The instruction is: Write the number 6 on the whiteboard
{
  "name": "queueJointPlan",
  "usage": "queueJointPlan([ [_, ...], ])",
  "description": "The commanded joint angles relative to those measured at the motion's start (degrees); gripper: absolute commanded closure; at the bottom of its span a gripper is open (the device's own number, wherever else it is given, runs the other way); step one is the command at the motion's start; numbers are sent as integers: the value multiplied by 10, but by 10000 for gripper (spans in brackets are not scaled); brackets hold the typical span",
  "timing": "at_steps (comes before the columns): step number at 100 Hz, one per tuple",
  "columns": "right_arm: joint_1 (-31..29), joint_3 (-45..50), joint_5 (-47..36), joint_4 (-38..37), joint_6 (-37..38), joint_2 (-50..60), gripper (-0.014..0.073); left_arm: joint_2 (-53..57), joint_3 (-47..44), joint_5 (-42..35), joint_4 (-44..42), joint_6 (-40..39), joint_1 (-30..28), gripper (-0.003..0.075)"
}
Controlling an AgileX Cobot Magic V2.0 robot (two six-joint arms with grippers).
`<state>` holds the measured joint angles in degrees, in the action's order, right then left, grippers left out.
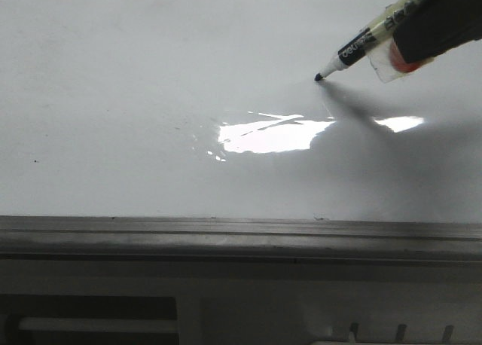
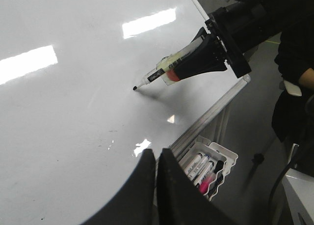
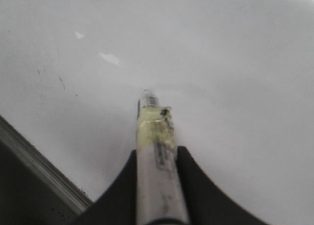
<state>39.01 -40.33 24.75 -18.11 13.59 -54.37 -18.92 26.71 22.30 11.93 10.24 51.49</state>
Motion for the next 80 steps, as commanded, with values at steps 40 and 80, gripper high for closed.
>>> queueJointPlan([
  [40,22,-15,10,46,3,-5,636,-9,15,-47,13,-5,-2,739],
  [80,77,-15,124,30,6,-4,636,-9,15,-47,14,-5,-2,739],
])
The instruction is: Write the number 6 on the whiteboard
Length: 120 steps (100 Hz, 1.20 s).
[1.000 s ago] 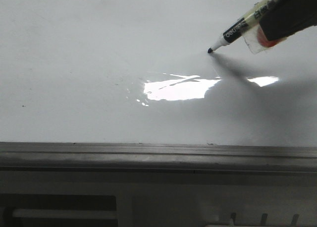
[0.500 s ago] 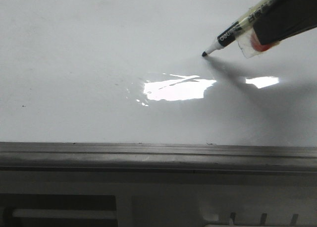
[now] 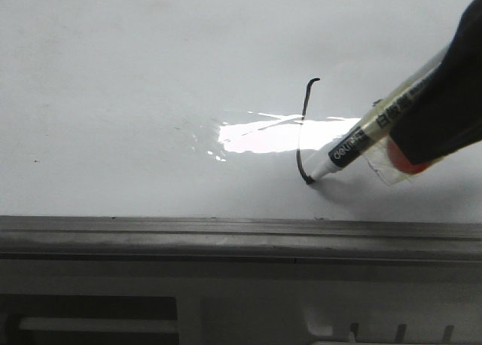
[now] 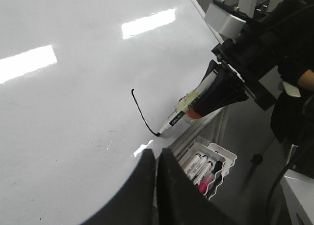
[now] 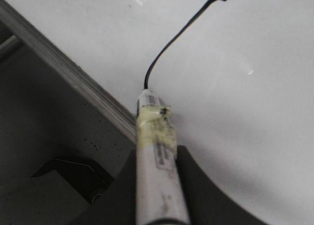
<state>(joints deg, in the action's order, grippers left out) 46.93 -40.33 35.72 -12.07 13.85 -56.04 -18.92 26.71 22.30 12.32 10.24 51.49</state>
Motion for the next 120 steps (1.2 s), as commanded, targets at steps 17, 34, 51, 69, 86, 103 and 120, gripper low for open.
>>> queueJointPlan([
  [17,-3,-15,25,-145,113,45,636,-9,15,-47,11,-5,-2,739],
  [34,-3,-15,-31,-153,117,35,636,-9,15,-47,11,-5,-2,739],
  [51,-2,-15,-57,-133,117,-9,636,-9,15,-47,11,-5,-2,739],
  [69,-2,-15,-65,-122,117,-34,636,-9,15,-47,11,-5,-2,739],
  [86,2,-25,-64,-106,117,-12,636,-9,15,-46,13,-5,-2,739],
  [103,65,-52,-88,-96,103,64,636,-17,15,-31,37,-5,-2,657],
  [120,149,-51,-30,-93,101,89,640,-83,15,-2,39,6,-2,243],
])
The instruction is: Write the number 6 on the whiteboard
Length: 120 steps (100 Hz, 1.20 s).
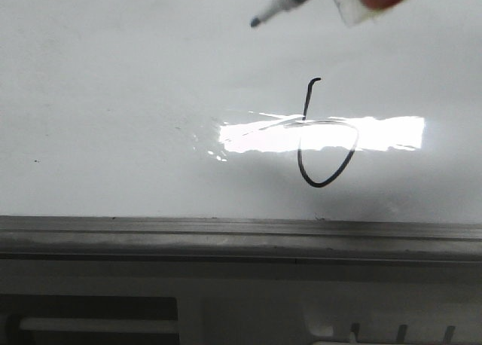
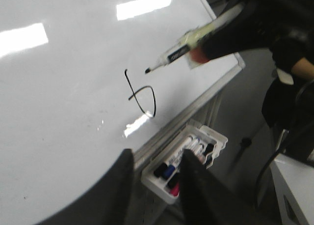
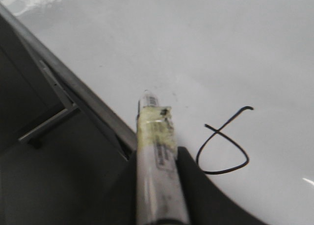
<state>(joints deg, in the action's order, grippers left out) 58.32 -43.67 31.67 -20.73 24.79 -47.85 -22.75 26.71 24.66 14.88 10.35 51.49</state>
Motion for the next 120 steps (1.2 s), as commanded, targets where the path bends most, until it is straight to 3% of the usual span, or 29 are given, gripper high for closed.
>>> queueJointPlan([
  [1,38,-18,15,-5,-10,7,640,-48,15,-25,17,7,-2,231],
  [9,74,-18,50,18,-37,-6,640,-105,18,-18,58,68,-1,171],
  [23,123,-18,54,64,-91,-41,640,-205,37,12,183,282,28,226],
  [35,142,-18,52,63,-92,-65,640,-276,67,10,229,375,66,290],
  [53,149,-18,24,67,-92,-69,640,-364,118,9,229,389,104,312],
  [90,154,-18,4,67,-92,-69,640,-443,168,10,239,389,108,327],
  [120,154,-18,24,67,-96,-69,640,-446,169,-1,251,389,108,594],
])
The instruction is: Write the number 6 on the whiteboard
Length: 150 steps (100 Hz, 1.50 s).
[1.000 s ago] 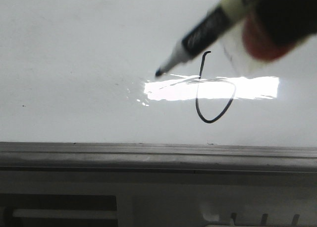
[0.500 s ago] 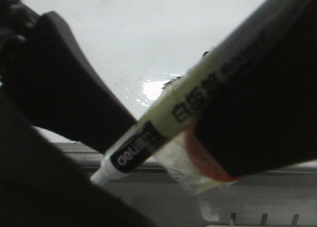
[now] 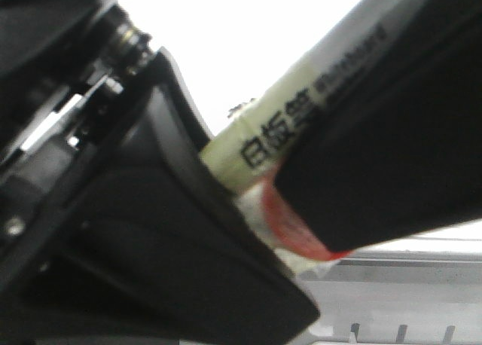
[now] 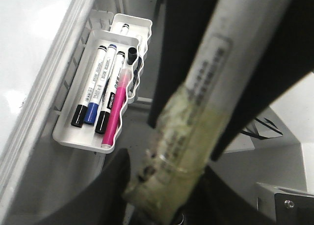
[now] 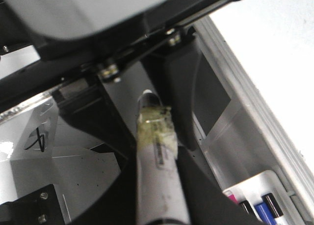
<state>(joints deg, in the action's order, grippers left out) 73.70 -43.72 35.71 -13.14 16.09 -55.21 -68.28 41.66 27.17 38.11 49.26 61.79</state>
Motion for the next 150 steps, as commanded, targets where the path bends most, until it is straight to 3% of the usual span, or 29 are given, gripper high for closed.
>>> queueJointPlan([
  [1,1,-17,-13,-9,-8,4,640,9,20,-26,18,0,5,606],
  [18,1,-17,13,-9,-13,4,640,9,20,-17,19,0,5,738],
  [37,1,-17,13,-9,-13,4,640,9,20,-16,21,0,5,730],
  [47,1,-17,13,-9,-13,4,640,9,20,-16,21,0,5,640],
  [61,1,-14,17,-9,-13,4,640,9,20,-16,23,0,5,431],
  [68,1,-13,22,-9,-13,4,640,9,20,-16,28,0,5,410],
  [91,1,-13,24,-9,-13,4,640,9,20,-23,32,0,5,475],
  [105,1,-13,22,-9,-13,4,640,9,20,-27,32,0,5,596],
  [116,1,-13,21,-9,-13,4,639,9,20,-35,32,0,5,737],
  [124,1,-13,13,-9,-13,4,634,9,20,-38,32,0,5,739],
  [136,1,-13,-8,-11,-13,4,526,9,20,-39,32,0,5,739],
  [150,1,-14,-11,-37,-13,4,230,9,20,-41,32,0,5,739],
])
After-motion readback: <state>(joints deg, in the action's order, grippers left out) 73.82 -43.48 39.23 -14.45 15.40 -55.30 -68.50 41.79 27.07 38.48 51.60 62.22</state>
